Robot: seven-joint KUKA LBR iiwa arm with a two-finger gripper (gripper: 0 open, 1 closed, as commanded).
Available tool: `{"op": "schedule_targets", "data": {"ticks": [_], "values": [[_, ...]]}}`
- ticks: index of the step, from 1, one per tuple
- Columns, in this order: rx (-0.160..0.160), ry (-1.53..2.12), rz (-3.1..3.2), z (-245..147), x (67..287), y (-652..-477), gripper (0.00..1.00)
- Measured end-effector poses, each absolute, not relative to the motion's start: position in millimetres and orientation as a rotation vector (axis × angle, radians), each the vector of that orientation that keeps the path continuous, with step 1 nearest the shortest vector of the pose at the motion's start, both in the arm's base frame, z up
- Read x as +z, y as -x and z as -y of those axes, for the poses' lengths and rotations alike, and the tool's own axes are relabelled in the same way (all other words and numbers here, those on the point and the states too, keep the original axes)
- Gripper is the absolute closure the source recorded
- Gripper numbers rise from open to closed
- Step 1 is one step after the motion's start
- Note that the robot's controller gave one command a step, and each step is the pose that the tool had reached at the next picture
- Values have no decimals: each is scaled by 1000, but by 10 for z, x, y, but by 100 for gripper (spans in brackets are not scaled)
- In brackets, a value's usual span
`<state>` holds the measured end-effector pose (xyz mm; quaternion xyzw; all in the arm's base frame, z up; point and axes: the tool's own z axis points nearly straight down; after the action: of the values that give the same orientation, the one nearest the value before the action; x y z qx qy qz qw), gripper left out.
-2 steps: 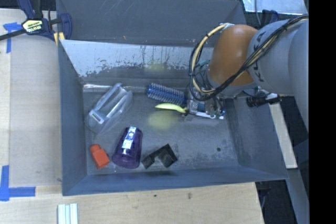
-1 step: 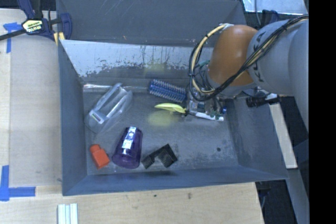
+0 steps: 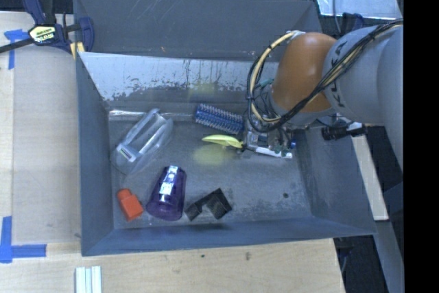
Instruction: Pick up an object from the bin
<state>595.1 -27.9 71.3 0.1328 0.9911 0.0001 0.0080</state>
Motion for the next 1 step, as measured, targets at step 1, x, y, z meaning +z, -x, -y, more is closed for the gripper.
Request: {"op": "schedule_targets", "data": {"ticks": [1], "values": [[0, -415, -3098, 279, 714, -5951, 100]]}}
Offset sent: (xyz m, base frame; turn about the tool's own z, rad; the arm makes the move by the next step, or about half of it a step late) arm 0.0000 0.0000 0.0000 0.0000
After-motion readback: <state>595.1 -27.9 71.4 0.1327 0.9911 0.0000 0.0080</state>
